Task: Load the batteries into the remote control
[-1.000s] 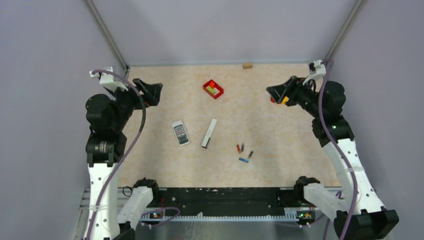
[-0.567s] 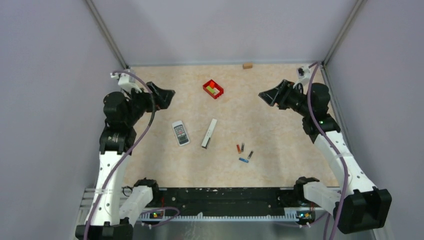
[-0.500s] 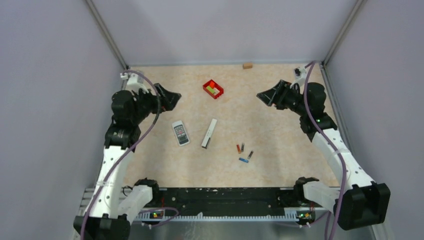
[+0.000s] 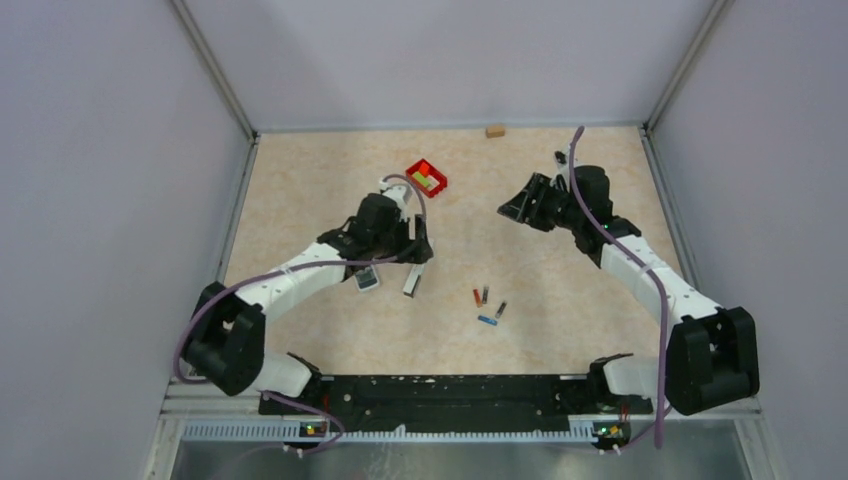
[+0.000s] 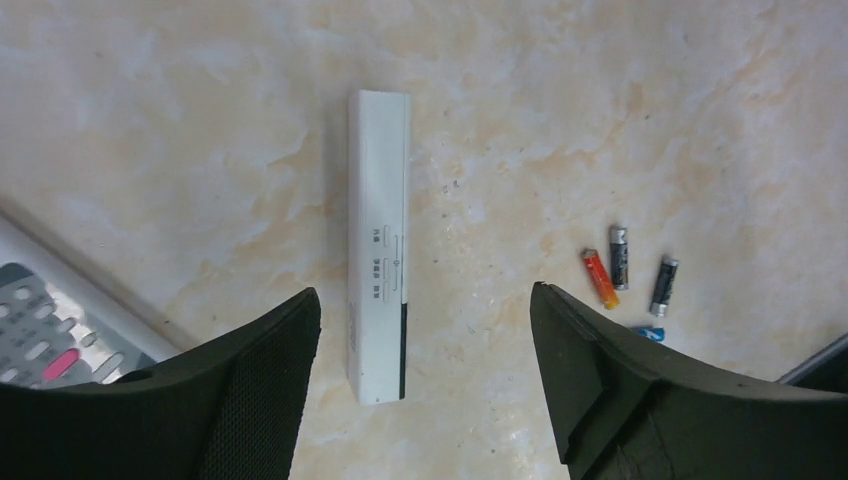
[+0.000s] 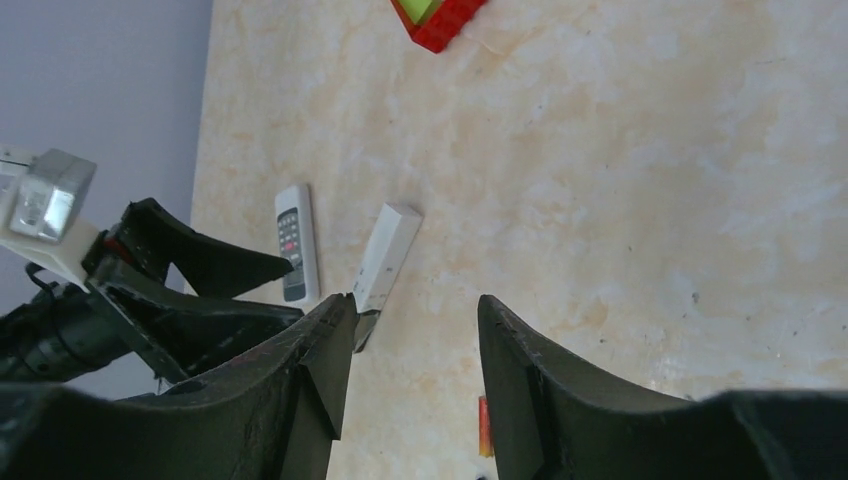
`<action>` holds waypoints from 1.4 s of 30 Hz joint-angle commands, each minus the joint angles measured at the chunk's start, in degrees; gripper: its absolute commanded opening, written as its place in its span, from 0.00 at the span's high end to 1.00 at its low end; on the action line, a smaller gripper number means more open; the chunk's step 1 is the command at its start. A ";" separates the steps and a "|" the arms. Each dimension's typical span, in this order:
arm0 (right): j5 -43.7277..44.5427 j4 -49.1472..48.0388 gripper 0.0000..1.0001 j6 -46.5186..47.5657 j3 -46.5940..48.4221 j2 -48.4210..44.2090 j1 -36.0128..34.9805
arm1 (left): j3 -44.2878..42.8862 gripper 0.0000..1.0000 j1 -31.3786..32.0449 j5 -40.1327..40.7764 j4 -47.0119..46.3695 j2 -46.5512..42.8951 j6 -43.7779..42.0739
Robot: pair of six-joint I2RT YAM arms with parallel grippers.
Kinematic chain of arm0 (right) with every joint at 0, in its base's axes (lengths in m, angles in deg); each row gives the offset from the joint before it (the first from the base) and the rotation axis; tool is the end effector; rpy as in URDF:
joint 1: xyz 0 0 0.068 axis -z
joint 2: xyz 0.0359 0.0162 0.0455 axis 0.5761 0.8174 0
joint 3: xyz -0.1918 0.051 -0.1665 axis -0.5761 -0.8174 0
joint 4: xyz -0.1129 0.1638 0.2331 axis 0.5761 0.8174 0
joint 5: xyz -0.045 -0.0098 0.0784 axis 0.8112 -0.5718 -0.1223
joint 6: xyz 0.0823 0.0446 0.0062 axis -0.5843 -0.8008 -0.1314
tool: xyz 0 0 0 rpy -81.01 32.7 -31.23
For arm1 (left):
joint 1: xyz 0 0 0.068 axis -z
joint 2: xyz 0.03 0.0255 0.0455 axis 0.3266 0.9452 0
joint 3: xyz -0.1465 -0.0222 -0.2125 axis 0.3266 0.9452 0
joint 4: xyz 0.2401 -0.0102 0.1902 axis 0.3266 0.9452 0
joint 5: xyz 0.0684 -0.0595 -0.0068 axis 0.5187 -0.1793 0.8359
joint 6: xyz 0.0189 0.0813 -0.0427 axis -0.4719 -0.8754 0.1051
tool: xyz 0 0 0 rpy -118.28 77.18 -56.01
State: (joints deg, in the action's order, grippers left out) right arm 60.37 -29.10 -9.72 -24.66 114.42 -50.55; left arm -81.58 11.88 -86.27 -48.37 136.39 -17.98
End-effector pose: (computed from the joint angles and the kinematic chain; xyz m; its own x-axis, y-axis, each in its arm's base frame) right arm 0.3531 0.1300 0.2287 -0.6867 0.3716 -0.6247 -0.2062 0.7246 0.6576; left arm 0.3187 -0.2036 0.1784 -0.7539 -0.0577 -0.6545 0.2916 0.8633 -0.4119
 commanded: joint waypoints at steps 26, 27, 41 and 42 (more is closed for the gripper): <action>1.25 2.02 0.55 -3.11 -0.91 3.61 -1.41 | 2.95 0.54 8.11 13.29 -7.11 15.12 -4.15; 1.20 1.99 0.55 -3.20 -0.95 3.79 -1.50 | 2.89 0.59 8.28 13.10 -7.27 15.16 -4.63; -8.73 -8.81 0.25 -2.95 -1.43 5.81 -1.93 | 0.44 0.98 8.96 1.76 -8.66 6.52 -12.44; -9.77 -9.94 0.24 -2.97 -1.21 6.11 -2.24 | 0.24 0.99 9.01 0.64 -8.74 5.68 -13.04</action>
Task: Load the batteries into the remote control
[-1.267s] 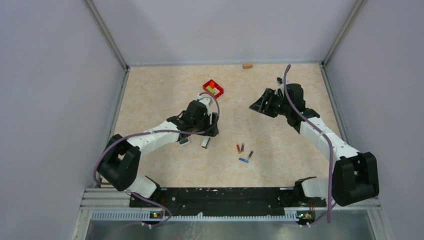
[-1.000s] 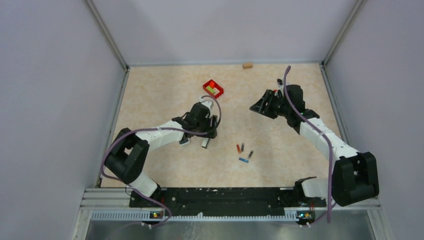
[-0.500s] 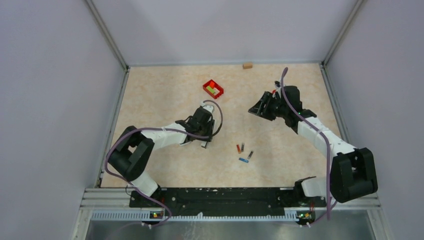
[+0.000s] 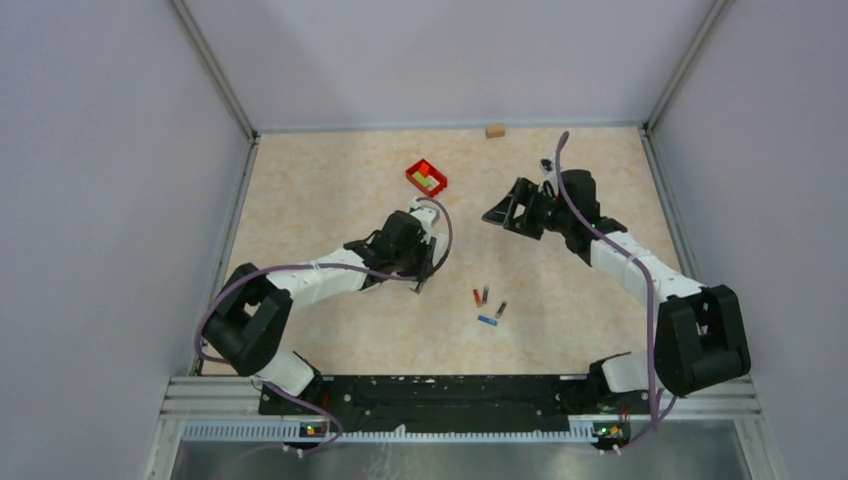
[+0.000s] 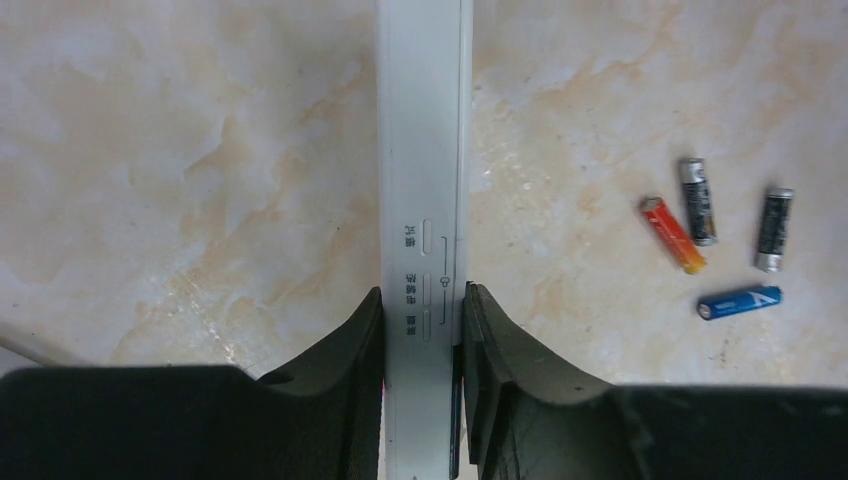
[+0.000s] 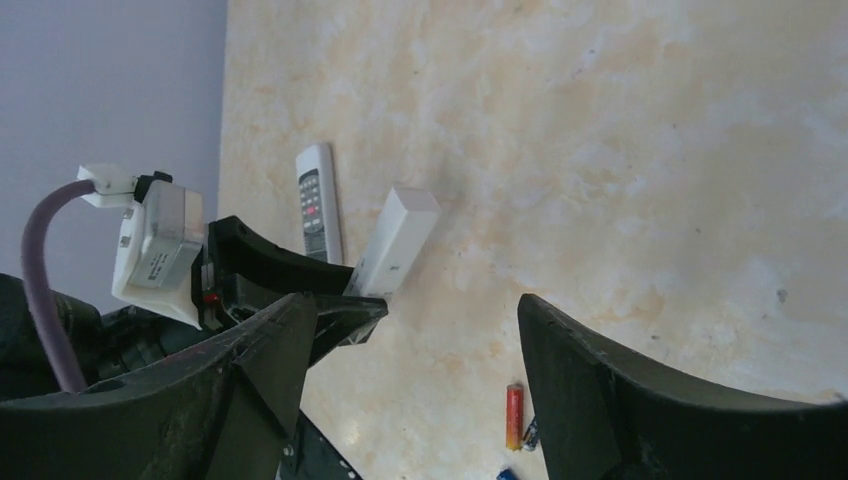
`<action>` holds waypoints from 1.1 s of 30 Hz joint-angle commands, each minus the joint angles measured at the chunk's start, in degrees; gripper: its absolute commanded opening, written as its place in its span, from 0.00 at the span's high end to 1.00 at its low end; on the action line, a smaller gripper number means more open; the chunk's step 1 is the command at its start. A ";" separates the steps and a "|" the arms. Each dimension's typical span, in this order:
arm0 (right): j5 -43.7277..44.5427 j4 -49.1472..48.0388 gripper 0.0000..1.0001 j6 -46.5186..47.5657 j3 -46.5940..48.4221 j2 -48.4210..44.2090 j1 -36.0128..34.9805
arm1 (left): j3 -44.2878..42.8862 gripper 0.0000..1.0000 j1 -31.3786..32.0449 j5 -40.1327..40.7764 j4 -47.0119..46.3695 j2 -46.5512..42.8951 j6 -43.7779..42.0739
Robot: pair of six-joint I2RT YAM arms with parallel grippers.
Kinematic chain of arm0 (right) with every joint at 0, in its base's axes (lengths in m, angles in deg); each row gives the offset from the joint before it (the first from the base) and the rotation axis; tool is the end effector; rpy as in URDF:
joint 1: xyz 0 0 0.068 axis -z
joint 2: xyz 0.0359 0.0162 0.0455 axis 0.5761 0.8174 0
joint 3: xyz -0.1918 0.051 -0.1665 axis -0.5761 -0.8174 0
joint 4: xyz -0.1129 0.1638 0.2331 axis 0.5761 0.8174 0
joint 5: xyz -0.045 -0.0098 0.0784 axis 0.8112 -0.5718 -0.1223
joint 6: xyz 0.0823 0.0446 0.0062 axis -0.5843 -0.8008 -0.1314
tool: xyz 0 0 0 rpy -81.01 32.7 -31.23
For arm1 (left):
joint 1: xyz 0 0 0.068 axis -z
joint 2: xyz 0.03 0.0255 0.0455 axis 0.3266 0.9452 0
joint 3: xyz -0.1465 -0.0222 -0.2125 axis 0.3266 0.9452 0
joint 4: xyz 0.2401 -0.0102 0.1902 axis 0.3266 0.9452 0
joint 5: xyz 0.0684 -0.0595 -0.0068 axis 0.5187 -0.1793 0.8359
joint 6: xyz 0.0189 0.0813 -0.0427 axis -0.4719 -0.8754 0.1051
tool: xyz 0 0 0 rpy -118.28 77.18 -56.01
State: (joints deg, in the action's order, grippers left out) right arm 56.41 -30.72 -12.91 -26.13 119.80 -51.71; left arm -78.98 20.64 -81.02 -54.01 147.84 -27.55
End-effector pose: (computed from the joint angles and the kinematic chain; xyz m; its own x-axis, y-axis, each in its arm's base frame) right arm 0.3539 0.1437 0.1892 -0.7815 0.3561 -0.5123 -0.1552 0.6843 0.7125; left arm 0.2937 -0.2478 0.0990 -0.7366 0.2410 -0.6319 0.4661 0.8579 -0.2161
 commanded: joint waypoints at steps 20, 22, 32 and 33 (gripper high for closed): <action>-19.17 -11.55 0.50 -0.76 9.89 14.31 -10.10 | -5.51 0.94 0.24 -14.04 1.06 -15.98 -8.97; -20.02 -12.55 0.55 -1.40 9.72 14.23 -10.10 | -5.42 0.94 0.20 -14.60 1.38 -16.42 -9.52; -13.82 -22.85 1.00 -5.84 5.30 8.64 -10.05 | -6.11 0.03 -1.04 -10.10 -0.27 -19.94 -2.25; -11.27 -24.18 1.00 -6.01 4.45 7.00 -10.02 | -6.71 0.02 -2.26 -10.39 -0.23 -20.24 -0.41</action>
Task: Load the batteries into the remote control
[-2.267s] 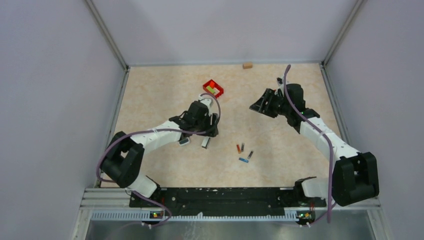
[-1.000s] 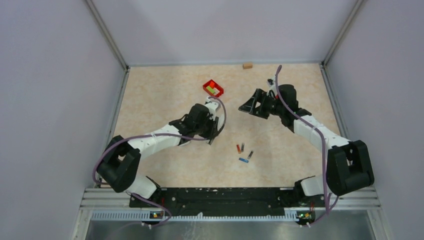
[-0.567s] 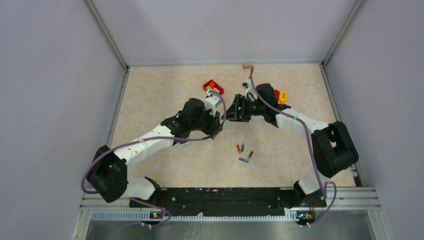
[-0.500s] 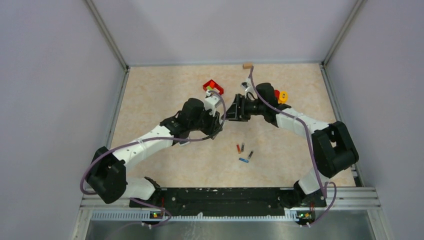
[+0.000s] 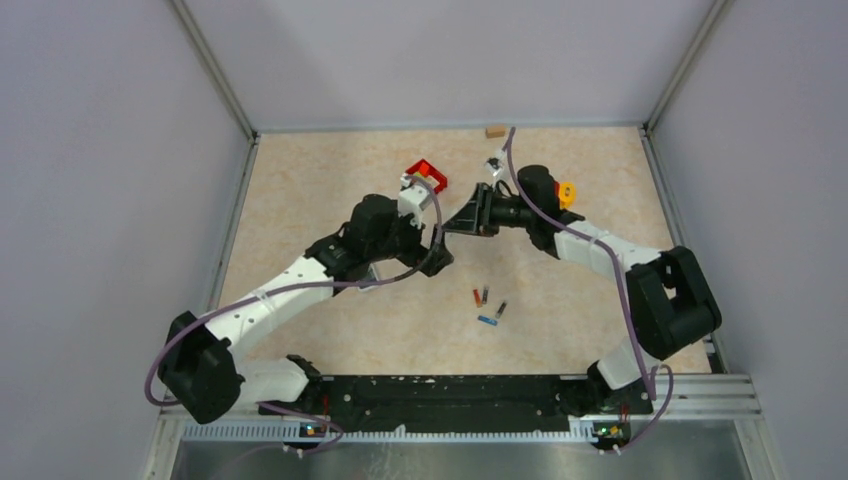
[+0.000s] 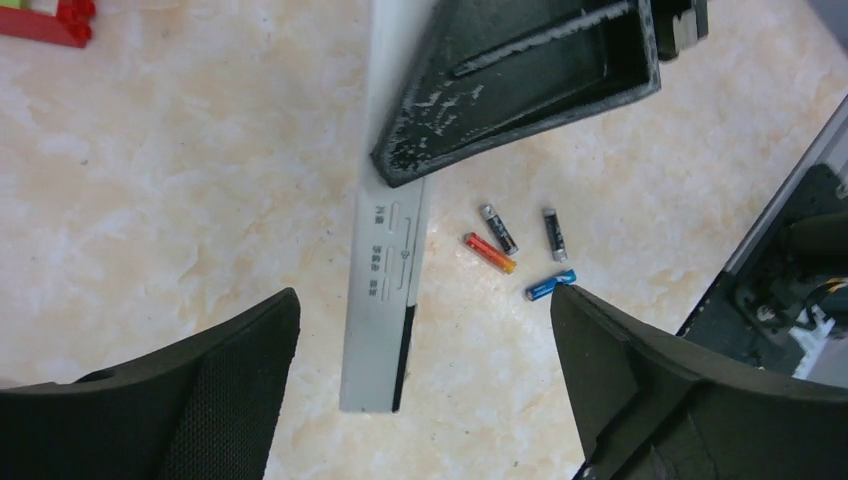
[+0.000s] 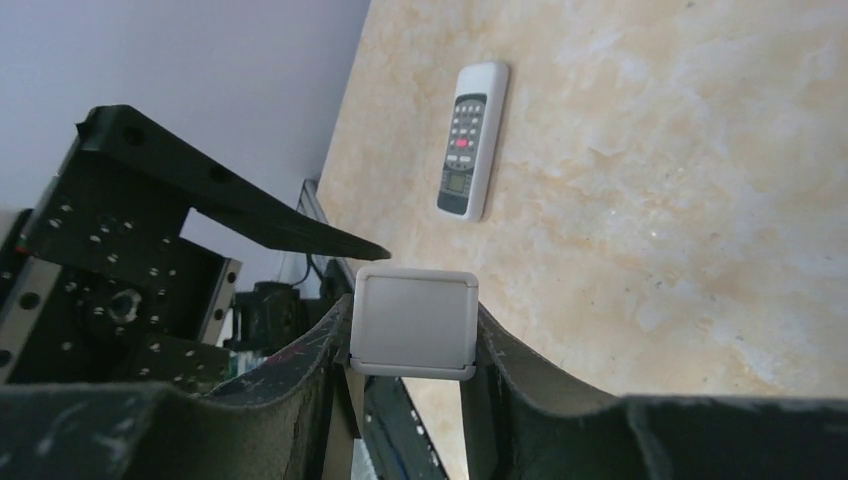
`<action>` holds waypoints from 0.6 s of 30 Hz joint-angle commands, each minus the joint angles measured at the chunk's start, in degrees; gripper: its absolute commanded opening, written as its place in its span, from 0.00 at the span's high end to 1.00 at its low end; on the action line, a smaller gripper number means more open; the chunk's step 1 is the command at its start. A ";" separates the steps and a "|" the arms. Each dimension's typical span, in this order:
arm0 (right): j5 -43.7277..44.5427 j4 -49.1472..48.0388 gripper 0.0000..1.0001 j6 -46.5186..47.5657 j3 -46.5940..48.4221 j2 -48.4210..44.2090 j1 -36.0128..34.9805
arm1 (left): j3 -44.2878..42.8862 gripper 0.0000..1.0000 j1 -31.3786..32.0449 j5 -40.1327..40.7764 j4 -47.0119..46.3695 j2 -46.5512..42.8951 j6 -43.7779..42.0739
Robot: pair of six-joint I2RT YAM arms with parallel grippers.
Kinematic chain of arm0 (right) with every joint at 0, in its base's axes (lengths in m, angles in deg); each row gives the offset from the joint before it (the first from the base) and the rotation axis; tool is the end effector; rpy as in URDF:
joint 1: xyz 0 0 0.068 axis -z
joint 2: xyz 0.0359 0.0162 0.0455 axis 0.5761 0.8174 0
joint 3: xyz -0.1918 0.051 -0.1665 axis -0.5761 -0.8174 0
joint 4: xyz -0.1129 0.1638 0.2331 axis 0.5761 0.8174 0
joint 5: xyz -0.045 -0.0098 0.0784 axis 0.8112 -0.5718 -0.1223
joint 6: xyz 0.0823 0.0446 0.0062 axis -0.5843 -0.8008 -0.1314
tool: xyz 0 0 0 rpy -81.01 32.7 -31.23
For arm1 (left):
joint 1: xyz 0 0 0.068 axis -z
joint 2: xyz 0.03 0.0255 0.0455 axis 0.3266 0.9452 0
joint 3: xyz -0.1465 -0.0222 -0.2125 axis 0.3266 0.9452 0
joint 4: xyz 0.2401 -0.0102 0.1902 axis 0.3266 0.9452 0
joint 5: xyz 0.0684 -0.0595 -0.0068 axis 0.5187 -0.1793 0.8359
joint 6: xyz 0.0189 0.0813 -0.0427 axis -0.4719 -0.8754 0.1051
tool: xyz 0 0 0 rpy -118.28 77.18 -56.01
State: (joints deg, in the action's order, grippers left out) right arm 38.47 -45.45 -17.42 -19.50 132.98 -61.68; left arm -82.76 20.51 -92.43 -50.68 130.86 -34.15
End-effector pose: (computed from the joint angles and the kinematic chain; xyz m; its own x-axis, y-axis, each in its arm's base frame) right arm 0.3511 0.2407 0.1877 -0.8750 0.1162 -0.4699 -0.3955 0.3881 0.8324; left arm 0.2764 -0.2540 0.2276 -0.5218 0.2127 -0.8261 0.6940 0.6690 -0.2661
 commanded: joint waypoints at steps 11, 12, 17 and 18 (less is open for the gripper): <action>24.78 -33.77 1.00 -10.45 -7.98 -20.40 -0.04 | -2.30 0.04 -17.04 -20.14 -27.64 -4.09 40.64; 25.18 -36.47 1.00 -12.18 -8.10 -20.77 -0.09 | -2.75 0.08 -17.11 -21.61 -29.91 -3.75 42.43; 27.14 -45.61 1.00 -19.85 -8.49 -21.59 -0.13 | -4.13 0.17 -17.16 -26.47 -43.10 -2.82 53.87; 27.21 -46.62 0.99 -20.93 -8.30 -21.48 -0.13 | -3.72 0.17 -17.18 -27.06 -47.38 -2.54 56.95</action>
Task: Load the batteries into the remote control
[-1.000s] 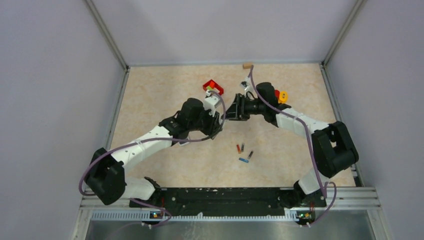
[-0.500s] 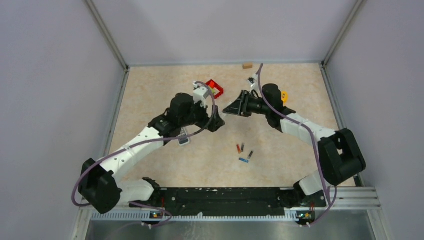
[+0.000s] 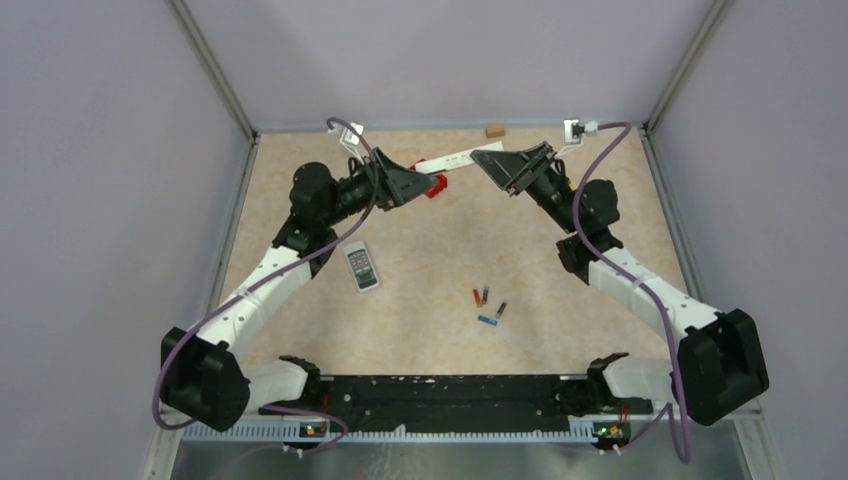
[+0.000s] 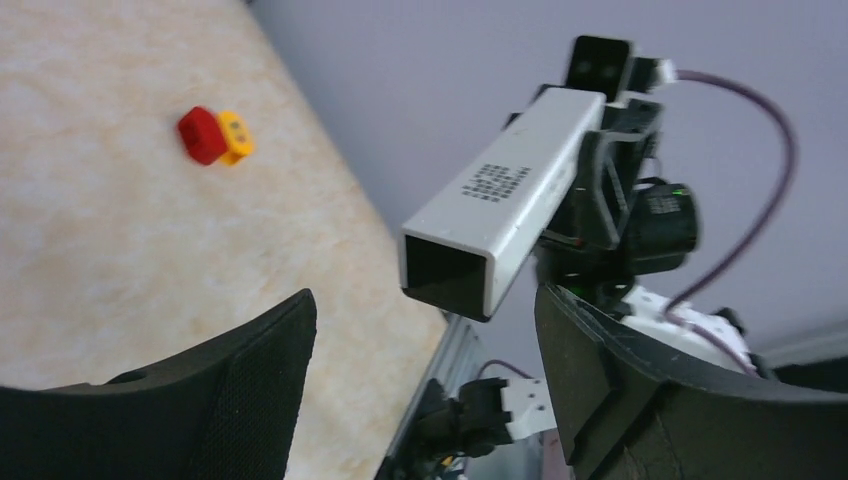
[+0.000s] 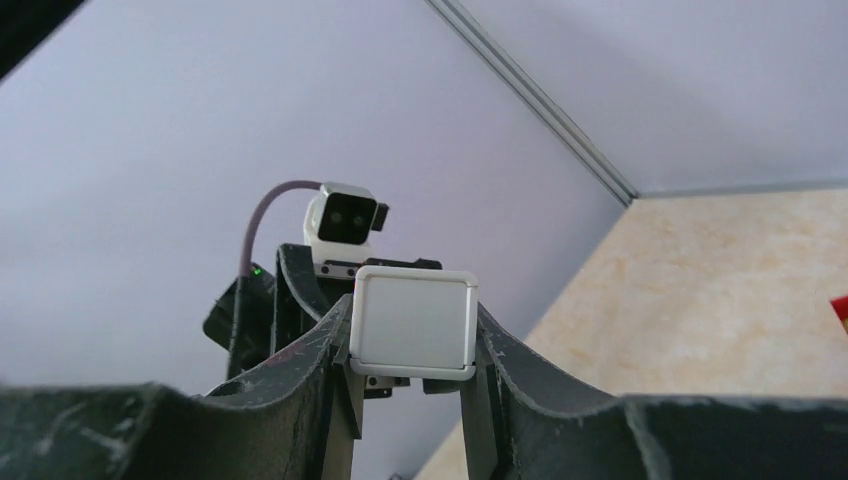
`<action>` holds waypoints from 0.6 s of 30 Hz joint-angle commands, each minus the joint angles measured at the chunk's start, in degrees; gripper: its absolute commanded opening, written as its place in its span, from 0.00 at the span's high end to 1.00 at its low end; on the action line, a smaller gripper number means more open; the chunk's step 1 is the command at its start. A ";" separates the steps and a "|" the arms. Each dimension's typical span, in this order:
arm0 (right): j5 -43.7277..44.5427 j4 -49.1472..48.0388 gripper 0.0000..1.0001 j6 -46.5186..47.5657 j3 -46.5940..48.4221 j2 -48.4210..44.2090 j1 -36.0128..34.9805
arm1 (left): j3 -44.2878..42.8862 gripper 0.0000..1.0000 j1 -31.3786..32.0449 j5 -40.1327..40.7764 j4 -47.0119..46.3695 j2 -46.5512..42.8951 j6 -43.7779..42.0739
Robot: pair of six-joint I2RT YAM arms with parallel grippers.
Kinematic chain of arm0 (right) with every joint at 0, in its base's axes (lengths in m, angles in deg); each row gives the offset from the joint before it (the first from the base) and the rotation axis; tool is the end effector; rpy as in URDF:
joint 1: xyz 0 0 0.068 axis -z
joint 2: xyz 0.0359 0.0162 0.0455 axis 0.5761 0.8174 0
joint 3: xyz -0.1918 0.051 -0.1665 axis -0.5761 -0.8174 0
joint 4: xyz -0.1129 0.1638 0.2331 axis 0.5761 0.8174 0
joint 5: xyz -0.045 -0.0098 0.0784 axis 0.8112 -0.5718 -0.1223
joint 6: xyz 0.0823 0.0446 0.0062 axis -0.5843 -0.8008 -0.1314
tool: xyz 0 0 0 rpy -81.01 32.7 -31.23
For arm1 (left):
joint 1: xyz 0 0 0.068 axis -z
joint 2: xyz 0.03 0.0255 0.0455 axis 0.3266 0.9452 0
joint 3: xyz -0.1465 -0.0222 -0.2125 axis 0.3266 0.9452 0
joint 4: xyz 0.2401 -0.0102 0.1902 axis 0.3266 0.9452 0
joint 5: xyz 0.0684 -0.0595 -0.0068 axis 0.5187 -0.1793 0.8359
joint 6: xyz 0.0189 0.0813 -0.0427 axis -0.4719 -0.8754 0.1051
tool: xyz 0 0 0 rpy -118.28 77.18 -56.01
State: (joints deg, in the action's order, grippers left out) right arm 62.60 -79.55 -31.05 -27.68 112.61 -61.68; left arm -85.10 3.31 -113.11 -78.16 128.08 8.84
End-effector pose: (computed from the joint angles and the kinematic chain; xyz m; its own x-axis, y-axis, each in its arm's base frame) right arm 0.3207 0.1919 0.3474 -0.4027 0.6808 -0.6118 -0.6655 0.2411 0.7064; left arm 0.3294 -0.1870 0.3348 -0.6473 -0.4479 -0.6168 0.5266 0.3223 -0.7867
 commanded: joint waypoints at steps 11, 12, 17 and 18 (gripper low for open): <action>1.88 -20.61 0.99 -18.20 1.34 2.79 -0.51 | -0.38 0.35 0.27 -7.78 -50.77 8.35 35.30; 1.64 -20.56 0.99 -18.50 1.56 2.99 -0.67 | -0.28 0.35 0.28 -7.39 -52.08 8.88 35.79; 2.42 -18.09 0.99 -17.28 1.67 2.88 -2.24 | -0.33 0.37 0.68 -5.36 -53.32 9.44 35.21; 2.96 -17.55 0.99 -16.83 1.57 2.73 -2.57 | -0.15 0.38 0.85 -4.91 -52.98 9.35 34.91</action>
State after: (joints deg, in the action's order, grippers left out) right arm 64.39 -94.41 -47.78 -27.72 116.15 -62.51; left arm -85.06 3.57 -119.56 -124.08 138.09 42.50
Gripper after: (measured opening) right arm 0.350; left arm 0.636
